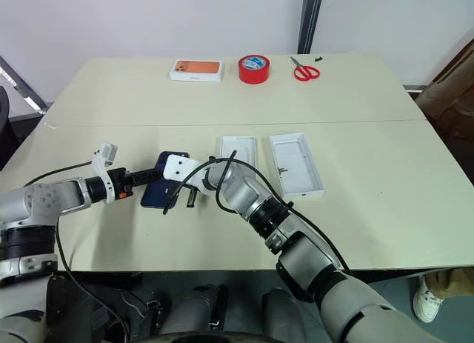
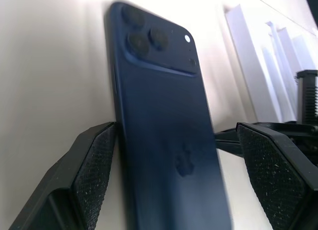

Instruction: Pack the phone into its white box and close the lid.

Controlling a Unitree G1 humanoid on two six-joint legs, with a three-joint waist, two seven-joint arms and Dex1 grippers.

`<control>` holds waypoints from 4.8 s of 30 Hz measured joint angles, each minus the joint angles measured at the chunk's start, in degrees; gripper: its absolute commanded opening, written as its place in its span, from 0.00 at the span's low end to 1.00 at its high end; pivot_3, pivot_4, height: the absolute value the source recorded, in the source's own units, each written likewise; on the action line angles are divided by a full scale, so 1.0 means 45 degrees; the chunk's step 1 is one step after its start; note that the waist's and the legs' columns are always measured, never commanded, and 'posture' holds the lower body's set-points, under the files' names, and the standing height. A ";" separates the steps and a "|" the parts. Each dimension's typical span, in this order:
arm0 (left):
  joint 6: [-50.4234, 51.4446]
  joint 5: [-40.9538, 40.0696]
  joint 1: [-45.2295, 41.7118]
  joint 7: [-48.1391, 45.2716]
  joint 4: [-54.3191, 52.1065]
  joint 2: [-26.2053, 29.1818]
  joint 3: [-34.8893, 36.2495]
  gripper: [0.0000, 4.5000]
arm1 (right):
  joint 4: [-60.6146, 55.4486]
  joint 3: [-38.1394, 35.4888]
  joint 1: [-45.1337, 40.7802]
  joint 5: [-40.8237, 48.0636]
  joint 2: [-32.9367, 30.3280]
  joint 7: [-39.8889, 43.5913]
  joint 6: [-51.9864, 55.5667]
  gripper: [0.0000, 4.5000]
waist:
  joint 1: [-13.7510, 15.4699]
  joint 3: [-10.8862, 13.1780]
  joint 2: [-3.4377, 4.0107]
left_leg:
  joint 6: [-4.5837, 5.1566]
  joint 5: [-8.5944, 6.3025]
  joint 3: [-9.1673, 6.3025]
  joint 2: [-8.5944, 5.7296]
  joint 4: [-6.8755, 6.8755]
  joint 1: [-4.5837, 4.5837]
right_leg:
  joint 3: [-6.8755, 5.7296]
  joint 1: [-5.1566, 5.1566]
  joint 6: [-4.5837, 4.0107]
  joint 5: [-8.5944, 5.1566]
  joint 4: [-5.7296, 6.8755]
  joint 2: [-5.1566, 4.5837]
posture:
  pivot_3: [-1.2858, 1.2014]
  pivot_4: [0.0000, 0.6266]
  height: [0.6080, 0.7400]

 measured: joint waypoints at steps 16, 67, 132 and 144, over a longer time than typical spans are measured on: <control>0.0462 -0.0230 -0.0255 0.0025 0.0496 -0.0334 0.0075 0.16 | -0.0001 0.0006 0.0007 -0.0070 -0.0265 0.0005 -0.0242 0.00 | 0.0033 -0.0004 -0.0003 | 0.0000 -0.0001 0.0001 0.0001 -0.0006 0.0002 | 0.0000 0.0002 0.0000 0.0000 -0.0011 0.0000 | 0.52 0.24 0.95; 0.2226 -0.3288 -0.0129 0.2675 0.0611 -0.2840 0.4382 0.00 | -0.5261 -0.2475 0.3727 0.4051 -0.5907 0.4687 -0.1805 0.10 | -0.0213 0.0062 -0.0118 | -0.0008 0.0003 -0.0007 0.0035 -0.0006 -0.0131 | -0.0005 -0.0058 0.0000 0.0000 -0.0035 0.0021 | 0.52 0.24 0.95; 0.2402 -0.6259 -0.0721 0.5882 -0.1227 -0.4715 0.3602 0.00 | -0.6803 -0.1598 0.4395 0.3099 -0.5368 0.3743 -0.0690 0.66 | -0.0199 0.0085 -0.0160 | -0.0021 0.0011 -0.0008 0.0033 0.0012 -0.0132 | -0.0006 -0.0052 0.0001 0.0000 -0.0031 0.0025 | 0.52 0.24 0.95; 0.1465 -0.5718 -0.0505 0.6251 -0.1258 -0.5123 0.2286 0.30 | -0.6400 -0.3387 0.4395 0.3773 -0.7318 0.3990 -0.0869 0.67 | -0.0218 0.0092 -0.0171 | -0.0019 0.0011 -0.0002 0.0035 0.0009 -0.0132 | -0.0002 -0.0051 0.0000 0.0000 -0.0035 0.0025 | 0.52 0.24 0.95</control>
